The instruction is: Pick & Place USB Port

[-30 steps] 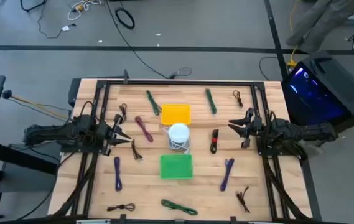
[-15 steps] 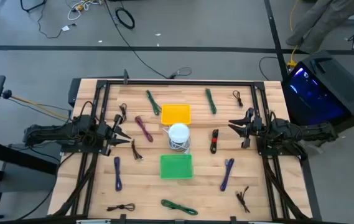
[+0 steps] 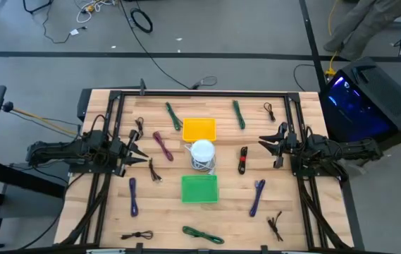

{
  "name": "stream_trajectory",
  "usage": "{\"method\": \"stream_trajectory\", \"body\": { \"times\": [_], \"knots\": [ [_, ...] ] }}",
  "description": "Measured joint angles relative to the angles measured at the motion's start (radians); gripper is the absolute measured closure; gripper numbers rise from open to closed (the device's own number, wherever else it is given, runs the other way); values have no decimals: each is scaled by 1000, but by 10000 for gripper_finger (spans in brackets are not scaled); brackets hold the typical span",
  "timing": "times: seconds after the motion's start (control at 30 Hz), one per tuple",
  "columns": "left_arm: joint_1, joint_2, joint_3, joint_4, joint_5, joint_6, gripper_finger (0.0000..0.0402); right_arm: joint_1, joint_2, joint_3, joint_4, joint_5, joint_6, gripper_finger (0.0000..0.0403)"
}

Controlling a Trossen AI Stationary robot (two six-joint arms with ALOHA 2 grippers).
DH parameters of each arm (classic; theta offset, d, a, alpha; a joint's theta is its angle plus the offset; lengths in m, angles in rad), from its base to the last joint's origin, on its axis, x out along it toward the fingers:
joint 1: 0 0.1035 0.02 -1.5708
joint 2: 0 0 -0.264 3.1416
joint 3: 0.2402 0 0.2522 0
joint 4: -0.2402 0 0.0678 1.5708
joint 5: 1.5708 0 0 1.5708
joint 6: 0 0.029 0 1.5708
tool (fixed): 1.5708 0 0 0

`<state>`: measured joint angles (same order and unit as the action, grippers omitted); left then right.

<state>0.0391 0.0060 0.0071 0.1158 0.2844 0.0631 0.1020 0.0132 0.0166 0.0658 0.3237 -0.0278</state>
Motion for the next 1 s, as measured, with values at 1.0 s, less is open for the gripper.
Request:
{"method": "stream_trajectory", "body": {
  "times": [1.0],
  "knots": [
    [0, 0, 0, 64, -35, -3, 333, 0, 0, 0, 0, 0, 0, 318]
  ]
}}
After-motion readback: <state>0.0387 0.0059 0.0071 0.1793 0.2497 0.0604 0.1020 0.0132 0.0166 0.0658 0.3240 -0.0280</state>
